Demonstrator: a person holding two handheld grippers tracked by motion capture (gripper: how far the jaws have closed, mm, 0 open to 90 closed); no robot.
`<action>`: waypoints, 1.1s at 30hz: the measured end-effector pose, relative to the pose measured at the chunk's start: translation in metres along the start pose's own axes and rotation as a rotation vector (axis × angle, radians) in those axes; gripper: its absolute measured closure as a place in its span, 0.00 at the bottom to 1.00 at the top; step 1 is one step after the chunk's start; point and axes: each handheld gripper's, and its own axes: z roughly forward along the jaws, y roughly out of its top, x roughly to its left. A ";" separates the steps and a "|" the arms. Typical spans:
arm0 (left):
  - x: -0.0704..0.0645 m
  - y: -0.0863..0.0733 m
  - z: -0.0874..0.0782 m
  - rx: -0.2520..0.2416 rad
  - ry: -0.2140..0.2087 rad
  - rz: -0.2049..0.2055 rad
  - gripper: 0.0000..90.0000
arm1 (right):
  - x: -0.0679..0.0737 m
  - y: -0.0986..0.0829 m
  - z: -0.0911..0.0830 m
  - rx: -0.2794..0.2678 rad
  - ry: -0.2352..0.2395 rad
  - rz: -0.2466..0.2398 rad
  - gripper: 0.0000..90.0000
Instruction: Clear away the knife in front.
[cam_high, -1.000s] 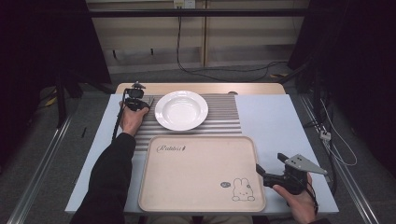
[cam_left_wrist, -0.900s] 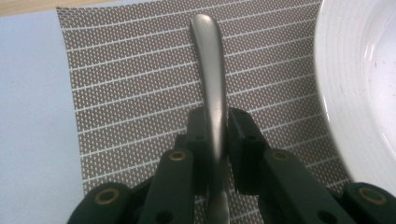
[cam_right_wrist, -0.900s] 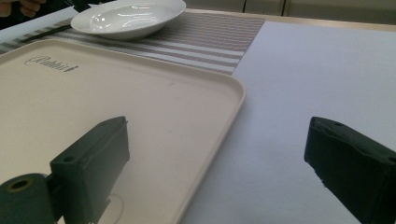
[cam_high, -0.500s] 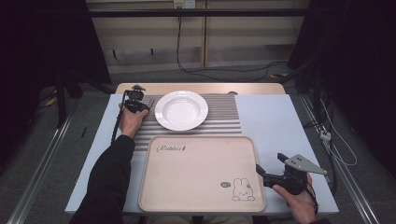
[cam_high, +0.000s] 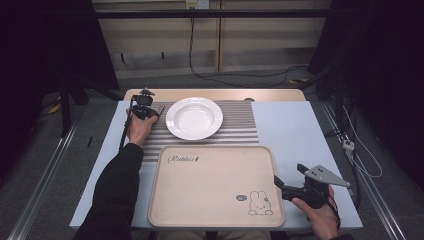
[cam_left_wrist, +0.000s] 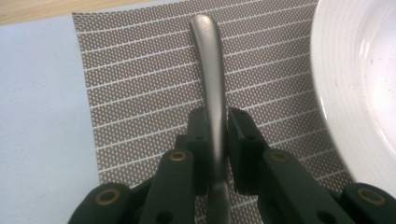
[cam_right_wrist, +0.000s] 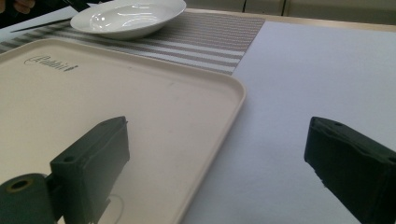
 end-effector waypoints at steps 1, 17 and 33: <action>0.000 0.000 -0.001 0.001 0.001 0.003 0.89 | 0.000 0.000 0.000 0.000 0.000 0.000 0.07; 0.002 0.000 -0.019 -0.028 -0.013 0.011 0.89 | 0.000 0.000 0.000 0.000 -0.002 0.001 0.07; 0.001 -0.002 -0.053 -0.091 -0.032 0.028 0.89 | 0.001 0.001 0.001 0.001 0.003 -0.003 0.07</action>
